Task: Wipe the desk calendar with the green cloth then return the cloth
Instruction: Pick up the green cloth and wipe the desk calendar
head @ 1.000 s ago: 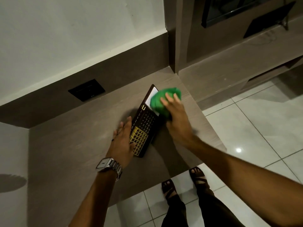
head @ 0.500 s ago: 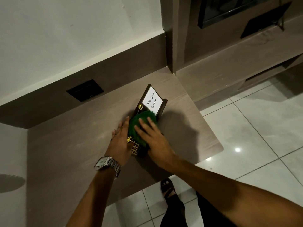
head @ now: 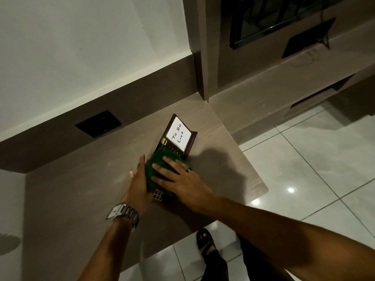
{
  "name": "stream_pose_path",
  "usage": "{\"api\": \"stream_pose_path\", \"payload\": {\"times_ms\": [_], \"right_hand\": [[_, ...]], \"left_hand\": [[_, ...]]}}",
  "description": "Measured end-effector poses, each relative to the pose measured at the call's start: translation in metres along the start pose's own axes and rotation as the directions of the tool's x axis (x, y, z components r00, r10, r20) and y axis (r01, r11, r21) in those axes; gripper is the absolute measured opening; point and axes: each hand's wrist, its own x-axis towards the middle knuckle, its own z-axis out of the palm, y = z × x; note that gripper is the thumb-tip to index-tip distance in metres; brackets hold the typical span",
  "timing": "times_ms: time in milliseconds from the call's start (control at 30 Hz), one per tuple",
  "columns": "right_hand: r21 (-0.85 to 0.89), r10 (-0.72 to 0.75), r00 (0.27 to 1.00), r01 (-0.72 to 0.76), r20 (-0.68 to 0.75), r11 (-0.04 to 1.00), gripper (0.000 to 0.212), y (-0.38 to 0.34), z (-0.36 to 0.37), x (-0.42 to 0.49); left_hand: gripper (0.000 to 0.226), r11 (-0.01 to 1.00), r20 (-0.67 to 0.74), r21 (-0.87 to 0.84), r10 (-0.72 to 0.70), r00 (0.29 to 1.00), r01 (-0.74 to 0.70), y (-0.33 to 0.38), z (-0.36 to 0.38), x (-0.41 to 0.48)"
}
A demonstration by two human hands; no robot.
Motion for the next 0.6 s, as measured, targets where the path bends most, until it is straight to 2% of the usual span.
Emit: {"api": "stream_pose_path", "payload": {"times_ms": [100,167,233,333,467,533,600], "right_hand": [[-0.056,0.170,0.985,-0.170,0.004,0.984,0.085,0.030,-0.002,0.009],[-0.104,0.268,0.963,-0.264,0.023,0.959,0.077,0.054,-0.004,0.009],[-0.178,0.346,0.936,-0.332,0.058,0.926,0.071,0.075,-0.006,0.005],[-0.207,0.414,0.907,-0.392,0.077,0.897,0.072,0.083,-0.004,0.001],[-0.188,0.208,0.963,-0.175,0.172,0.966,0.065,0.036,0.016,-0.010],[-0.149,0.122,0.968,-0.090,0.218,0.985,0.064,0.017,0.020,-0.021],[-0.106,0.047,0.944,-0.013,0.326,0.994,0.063,0.008,0.016,-0.027]], "left_hand": [[0.088,0.999,0.010,0.022,-0.043,0.999,0.042,-0.002,0.000,0.003],[0.086,0.995,0.029,0.023,-0.093,0.995,0.093,-0.003,-0.001,0.003],[0.086,0.993,0.042,0.000,-0.119,0.992,0.119,-0.001,-0.002,0.003],[0.086,0.992,0.047,-0.005,-0.128,0.991,0.128,0.001,-0.002,0.004],[0.080,0.999,-0.002,0.009,-0.046,0.999,0.046,-0.001,-0.003,0.002],[0.085,0.996,0.028,0.028,-0.091,0.996,0.090,0.000,-0.003,0.004],[0.088,0.989,0.055,0.027,-0.145,0.988,0.144,0.002,-0.003,0.004]]}}
